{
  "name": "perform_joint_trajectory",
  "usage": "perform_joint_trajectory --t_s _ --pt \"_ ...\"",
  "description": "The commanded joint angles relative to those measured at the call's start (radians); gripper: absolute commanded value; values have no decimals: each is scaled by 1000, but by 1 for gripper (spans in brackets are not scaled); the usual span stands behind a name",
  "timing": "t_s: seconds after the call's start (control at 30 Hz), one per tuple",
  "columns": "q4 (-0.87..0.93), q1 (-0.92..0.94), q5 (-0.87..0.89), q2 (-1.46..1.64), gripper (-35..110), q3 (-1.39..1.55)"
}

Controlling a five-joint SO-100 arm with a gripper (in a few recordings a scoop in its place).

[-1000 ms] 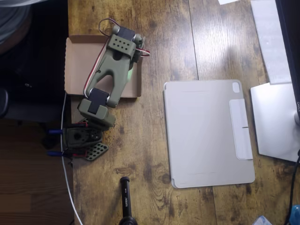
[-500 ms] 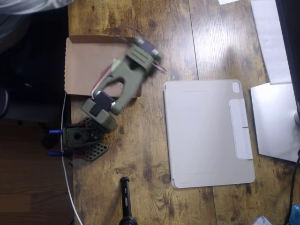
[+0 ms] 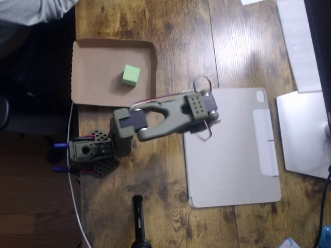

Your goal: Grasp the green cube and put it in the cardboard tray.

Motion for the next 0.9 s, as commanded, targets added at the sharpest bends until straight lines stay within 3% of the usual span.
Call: perform_joint_trajectory --t_s 0.0,0.87 --pt "12 38 3 17 3 55" --pt "15 83 -35 38 0 147"
